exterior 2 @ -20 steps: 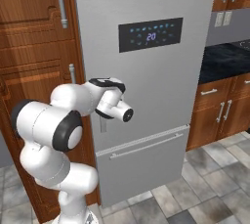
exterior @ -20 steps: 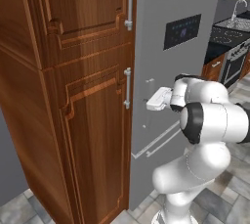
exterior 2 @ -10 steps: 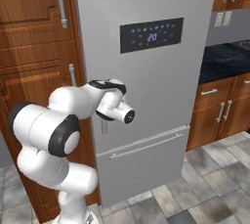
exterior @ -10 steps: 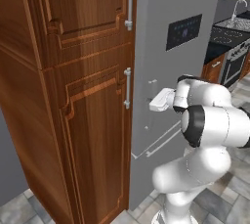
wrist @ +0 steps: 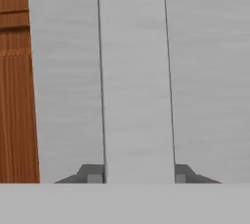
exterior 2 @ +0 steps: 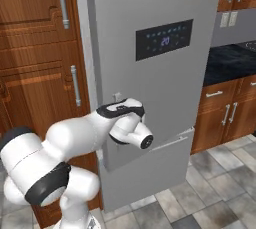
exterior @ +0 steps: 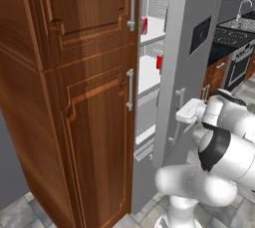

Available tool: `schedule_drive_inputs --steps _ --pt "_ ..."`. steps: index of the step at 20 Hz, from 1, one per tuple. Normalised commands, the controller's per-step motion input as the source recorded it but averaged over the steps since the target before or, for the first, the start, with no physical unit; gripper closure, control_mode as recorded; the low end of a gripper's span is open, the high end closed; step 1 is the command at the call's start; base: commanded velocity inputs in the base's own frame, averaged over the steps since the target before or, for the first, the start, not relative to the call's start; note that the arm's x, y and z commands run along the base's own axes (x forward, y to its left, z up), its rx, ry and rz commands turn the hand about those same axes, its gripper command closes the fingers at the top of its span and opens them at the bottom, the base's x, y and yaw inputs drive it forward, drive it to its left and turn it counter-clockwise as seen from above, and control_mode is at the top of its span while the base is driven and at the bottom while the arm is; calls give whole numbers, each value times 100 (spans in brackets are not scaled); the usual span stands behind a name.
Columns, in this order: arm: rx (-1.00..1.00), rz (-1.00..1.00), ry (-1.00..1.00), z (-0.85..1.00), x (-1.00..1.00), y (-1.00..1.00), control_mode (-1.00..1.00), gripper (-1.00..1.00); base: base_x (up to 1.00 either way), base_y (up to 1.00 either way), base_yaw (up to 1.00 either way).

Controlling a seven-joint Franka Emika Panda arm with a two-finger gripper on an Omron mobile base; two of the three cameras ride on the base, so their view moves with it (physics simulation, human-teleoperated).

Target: Open the fridge, grab two sodas, and place both sodas inside the bowl with ice on the dining counter.

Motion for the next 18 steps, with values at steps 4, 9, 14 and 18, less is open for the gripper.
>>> schedule_drive_inputs --steps 4,9,14,18 --pt "4 -8 0 2 -82 -88 -100 100 0 0 0" --pt "1 -4 3 5 -60 -62 -100 -100 0 0 0" --pt "-2 1 0 40 -31 -40 -100 -100 0 0 0" --pt "-1 1 -7 39 -37 -39 -100 -100 0 0 0"
